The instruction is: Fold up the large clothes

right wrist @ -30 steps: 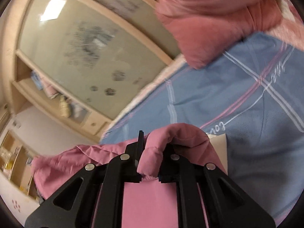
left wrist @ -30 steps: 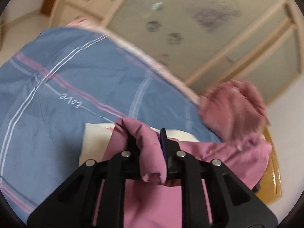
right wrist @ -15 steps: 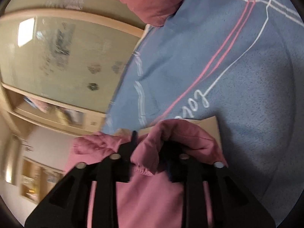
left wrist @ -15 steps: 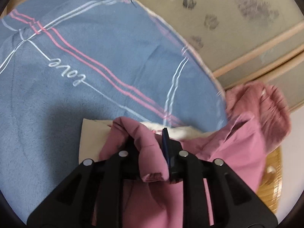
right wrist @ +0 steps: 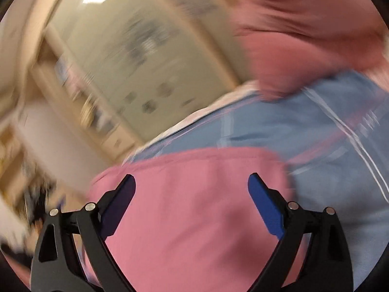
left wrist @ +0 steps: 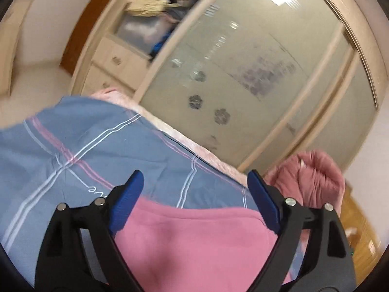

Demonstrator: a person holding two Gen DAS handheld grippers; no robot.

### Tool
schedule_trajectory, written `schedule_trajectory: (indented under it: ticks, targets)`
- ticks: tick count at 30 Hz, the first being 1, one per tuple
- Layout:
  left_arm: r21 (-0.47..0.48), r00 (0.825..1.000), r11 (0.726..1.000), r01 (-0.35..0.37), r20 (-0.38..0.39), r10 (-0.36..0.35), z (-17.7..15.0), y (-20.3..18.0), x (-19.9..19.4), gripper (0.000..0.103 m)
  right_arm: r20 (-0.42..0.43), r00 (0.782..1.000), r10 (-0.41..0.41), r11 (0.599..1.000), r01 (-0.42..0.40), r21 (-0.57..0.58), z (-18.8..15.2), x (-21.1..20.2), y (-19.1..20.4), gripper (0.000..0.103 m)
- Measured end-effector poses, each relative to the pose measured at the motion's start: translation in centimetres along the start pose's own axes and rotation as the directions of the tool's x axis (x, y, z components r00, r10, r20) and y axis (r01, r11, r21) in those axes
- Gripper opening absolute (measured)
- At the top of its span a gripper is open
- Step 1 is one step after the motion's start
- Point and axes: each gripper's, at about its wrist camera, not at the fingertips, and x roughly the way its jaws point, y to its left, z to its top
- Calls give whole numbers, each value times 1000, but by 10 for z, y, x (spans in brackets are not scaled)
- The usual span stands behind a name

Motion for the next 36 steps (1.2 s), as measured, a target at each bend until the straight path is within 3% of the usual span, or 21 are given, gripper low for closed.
schedule_trajectory:
  ticks: [1, 3, 5, 6, 9, 12, 15, 19, 24, 27, 29, 30, 32, 34, 36]
  targets:
    - [38, 1000, 999, -6, -29, 7, -5, -13, 1, 88, -24, 1000, -7, 997, 5, -83, -5, 9, 28, 93]
    - [133, 991, 991, 14, -130, 4, -26, -43, 14, 73, -76, 996, -40, 978, 23, -209, -18, 33, 74, 82]
    - [262, 968, 965, 12, -247, 55, -61, -74, 34, 50, -134, 987, -87, 960, 47, -275, -31, 60, 100, 64]
    - [325, 948, 945, 32, -311, 75, -84, -89, 48, 40, -162, 982, -101, 951, 48, -305, -39, 74, 112, 62]
    - [407, 905, 912, 47, -404, 133, -130, -106, 82, 36, -198, 963, -181, 918, 93, -386, -56, 107, 128, 62]
    - [415, 868, 910, 14, -457, 195, -153, -100, 114, 35, -209, 927, -311, 864, 184, -468, -70, 147, 124, 62]
    - [395, 850, 919, -16, -479, 221, -162, -84, 133, 35, -243, 907, -345, 864, 206, -459, -76, 174, 108, 62]
    - [361, 825, 932, -28, -519, 225, -171, -63, 160, 35, -198, 892, -407, 811, 253, -527, -89, 192, 111, 63]
    - [383, 828, 922, -60, -497, 260, -185, -54, 177, 35, -166, 873, -458, 766, 293, -572, -101, 207, 115, 63]
    - [347, 832, 937, -44, -506, 227, -178, -51, 170, 35, -165, 881, -444, 771, 282, -571, -101, 200, 117, 64]
    - [333, 854, 943, -23, -484, 192, -169, -56, 154, 36, -161, 918, -362, 828, 237, -509, -90, 177, 118, 64]
    - [370, 876, 929, -16, -442, 191, -164, -63, 140, 41, -139, 938, -316, 857, 219, -467, -82, 161, 118, 64]
    - [465, 920, 885, -34, -331, 209, -155, -79, 115, 69, -83, 957, -277, 884, 220, -412, -69, 140, 121, 64]
    - [495, 934, 864, -89, -260, 245, -146, -80, 91, 70, -67, 964, -255, 901, 212, -378, -55, 133, 127, 64]
    - [452, 940, 879, -154, -206, 270, -139, -63, 51, 73, -135, 972, -194, 923, 134, -361, -45, 138, 142, 64]
